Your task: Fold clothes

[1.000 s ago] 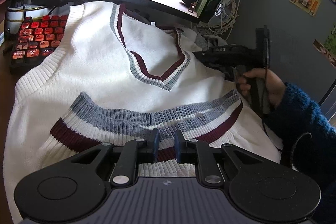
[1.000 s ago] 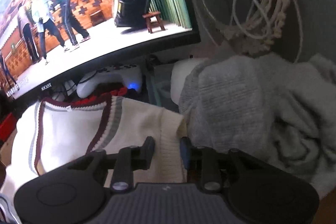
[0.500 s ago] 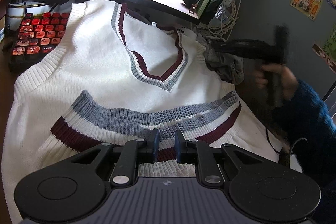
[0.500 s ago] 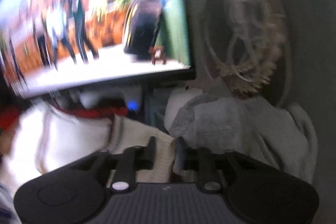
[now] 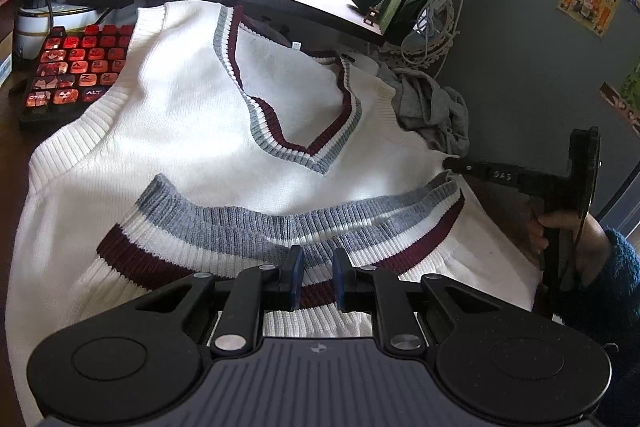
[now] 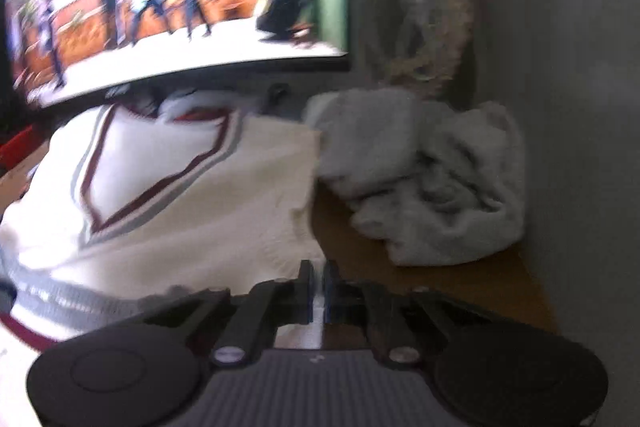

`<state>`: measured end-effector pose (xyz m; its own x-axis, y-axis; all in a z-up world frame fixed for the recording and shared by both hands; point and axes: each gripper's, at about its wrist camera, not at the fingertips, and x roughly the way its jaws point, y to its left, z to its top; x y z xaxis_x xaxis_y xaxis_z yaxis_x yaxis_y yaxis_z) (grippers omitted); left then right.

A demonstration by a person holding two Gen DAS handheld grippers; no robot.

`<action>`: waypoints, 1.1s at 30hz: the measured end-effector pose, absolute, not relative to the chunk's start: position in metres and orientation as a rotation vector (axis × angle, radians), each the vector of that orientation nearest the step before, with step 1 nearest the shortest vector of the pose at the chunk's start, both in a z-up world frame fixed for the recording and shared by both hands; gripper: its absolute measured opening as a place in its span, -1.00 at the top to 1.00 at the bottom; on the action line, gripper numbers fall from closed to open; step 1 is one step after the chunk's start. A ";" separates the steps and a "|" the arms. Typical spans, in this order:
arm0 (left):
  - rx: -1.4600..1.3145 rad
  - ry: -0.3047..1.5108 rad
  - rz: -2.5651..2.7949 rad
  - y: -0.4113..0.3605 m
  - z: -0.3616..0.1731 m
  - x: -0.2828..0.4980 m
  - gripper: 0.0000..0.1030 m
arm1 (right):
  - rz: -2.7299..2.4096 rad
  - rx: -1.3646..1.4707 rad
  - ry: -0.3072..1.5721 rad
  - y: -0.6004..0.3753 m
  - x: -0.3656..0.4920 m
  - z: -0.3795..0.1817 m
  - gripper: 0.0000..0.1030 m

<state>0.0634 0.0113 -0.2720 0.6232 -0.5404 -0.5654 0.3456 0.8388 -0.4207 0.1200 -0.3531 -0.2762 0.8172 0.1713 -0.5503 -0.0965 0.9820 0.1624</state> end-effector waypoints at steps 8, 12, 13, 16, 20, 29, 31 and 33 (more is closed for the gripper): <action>-0.315 0.674 -0.425 0.038 -0.241 0.047 0.57 | 0.116 0.139 0.611 -0.354 0.114 -0.282 0.90; -0.247 0.588 -0.258 0.074 -0.223 0.041 0.32 | 0.121 0.148 0.609 -0.353 0.116 -0.282 0.88; -0.227 0.589 -0.219 0.081 -0.225 0.045 0.32 | 0.122 0.149 0.608 -0.352 0.116 -0.281 0.88; -0.187 0.638 -0.158 0.093 -0.236 0.063 0.32 | 0.124 0.151 0.605 -0.350 0.118 -0.281 0.88; -0.093 0.703 -0.090 0.091 -0.255 0.086 0.32 | 0.122 0.169 0.598 -0.350 0.116 -0.278 0.88; -0.003 0.706 -0.043 0.081 -0.259 0.072 0.88 | 0.124 0.119 0.600 -0.349 0.113 -0.268 0.90; -0.033 0.716 -0.045 0.081 -0.257 0.056 0.87 | 0.125 0.104 0.600 -0.349 0.112 -0.265 0.90; -0.074 0.722 -0.054 0.081 -0.257 0.039 0.87 | 0.125 0.090 0.601 -0.348 0.112 -0.263 0.90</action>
